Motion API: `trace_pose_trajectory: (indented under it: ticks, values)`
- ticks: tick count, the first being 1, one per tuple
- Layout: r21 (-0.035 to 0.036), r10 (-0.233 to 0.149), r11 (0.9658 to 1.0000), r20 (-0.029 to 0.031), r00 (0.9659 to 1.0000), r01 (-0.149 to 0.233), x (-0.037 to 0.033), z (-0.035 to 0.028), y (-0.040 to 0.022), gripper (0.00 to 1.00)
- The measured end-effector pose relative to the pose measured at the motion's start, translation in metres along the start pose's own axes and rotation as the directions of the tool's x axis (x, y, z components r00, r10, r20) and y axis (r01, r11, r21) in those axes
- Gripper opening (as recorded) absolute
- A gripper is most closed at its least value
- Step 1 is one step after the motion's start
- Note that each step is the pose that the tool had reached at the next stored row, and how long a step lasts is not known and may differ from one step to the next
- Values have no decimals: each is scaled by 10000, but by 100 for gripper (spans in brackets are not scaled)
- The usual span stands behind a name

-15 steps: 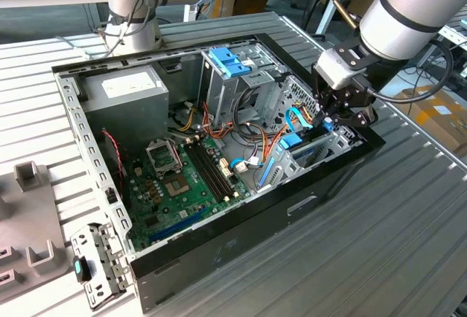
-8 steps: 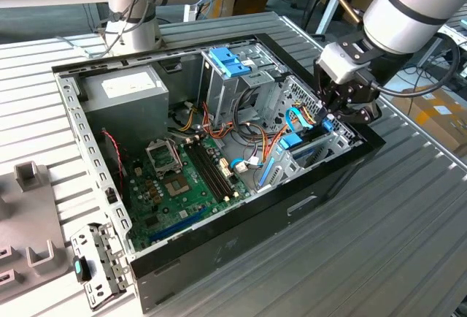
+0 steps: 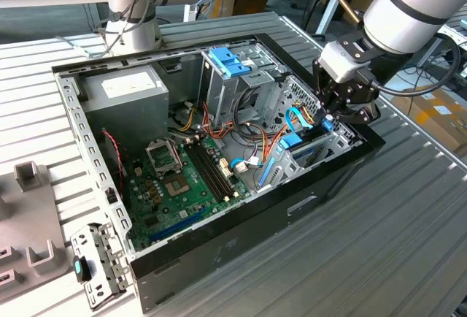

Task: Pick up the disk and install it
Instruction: 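Insert the second disk wire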

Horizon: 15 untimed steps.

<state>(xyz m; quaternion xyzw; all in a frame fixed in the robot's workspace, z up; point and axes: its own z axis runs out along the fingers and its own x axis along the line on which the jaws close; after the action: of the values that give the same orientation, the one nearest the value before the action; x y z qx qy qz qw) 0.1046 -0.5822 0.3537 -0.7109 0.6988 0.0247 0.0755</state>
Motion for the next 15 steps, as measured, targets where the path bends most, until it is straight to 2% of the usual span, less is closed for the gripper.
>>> trace_pose_trajectory:
  ticks: [5, 8, 9, 11, 14, 15]
  values:
    - [8, 54, 10000, -6, 10000, -54, -46, 0, 72, 11]
    - [8, 59, 10000, -7, 10000, -59, -52, 1, 77, 11]
    - [7, 57, 10000, -24, 10000, -57, -53, 0, 76, 11]
    - [7, 52, 10000, -97, 9999, -52, -55, -16, 75, 11]
    - [3, 38, 10000, -296, 9996, -38, -62, -60, 72, 11]
    - [2, 36, 10000, -326, 9995, -36, -63, -68, 71, 11]
